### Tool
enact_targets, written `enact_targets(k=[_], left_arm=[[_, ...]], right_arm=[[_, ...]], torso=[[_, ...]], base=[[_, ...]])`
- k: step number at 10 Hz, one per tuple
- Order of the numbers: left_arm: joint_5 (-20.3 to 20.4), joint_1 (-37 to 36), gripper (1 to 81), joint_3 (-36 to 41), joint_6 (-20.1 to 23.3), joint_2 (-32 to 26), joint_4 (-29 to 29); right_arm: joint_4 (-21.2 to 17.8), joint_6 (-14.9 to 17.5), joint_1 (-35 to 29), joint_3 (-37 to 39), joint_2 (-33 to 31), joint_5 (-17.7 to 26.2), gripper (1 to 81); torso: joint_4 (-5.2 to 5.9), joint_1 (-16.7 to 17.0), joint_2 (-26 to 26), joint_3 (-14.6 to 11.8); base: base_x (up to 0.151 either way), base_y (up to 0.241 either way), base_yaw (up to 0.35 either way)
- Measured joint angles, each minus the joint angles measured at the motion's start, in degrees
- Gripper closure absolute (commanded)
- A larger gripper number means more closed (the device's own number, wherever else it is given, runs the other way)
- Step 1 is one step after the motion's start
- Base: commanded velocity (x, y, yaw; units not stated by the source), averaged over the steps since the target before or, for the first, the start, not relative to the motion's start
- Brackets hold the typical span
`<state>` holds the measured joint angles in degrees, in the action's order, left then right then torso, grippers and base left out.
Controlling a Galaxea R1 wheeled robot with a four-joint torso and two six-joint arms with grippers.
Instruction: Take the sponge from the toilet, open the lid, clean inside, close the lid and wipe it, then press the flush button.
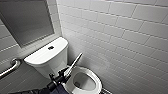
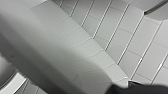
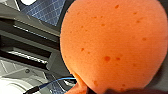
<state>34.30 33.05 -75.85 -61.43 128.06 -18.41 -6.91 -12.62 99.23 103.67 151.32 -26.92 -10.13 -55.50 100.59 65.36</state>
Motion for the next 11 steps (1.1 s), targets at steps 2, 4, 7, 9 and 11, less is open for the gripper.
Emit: enact_targets(k=[2,4,7,9,11], left_arm=[[-3.1,-1.3,1.0,-1.2,-0.6,0.1,-2.0],[-5.2,-2.8,1.0,-1.6,-1.6,-1.4,-4.0],[-1.8,-5.1,1.0,-5.4,-6.1,-5.0,-7.9],[-2.7,-5.4,1.0,-5.6,-7.2,-5.9,-8.1],[-2.8,-5.4,1.0,-5.7,-8.8,-7.5,-8.2]], right_arm=[[0.0,0.0,0.4,1.2,1.0,0.0,81.1],[0.0,0.0,1.0,1.3,1.0,0.0,81.1],[0.0,0.0,1.8,0.9,0.6,-0.2,81.1],[0.0,0.0,2.0,-0.8,-0.8,-1.3,81.1],[0.1,0.1,2.1,-3.1,-1.8,-1.6,81.1]], torso=[[0.00,0.0,0.0,0.0],[0.00,0.0,0.0,0.0],[0.00,0.0,0.0,0.0],[-0.02,0.0,0.0,0.0],[-0.06,0.0,0.0,0.0]], base=[[0.000,0.000,0.000],[0.000,0.000,0.000],[0.000,0.000,0.000],[0.000,0.000,0.000],[0.000,0.000,0.000]])
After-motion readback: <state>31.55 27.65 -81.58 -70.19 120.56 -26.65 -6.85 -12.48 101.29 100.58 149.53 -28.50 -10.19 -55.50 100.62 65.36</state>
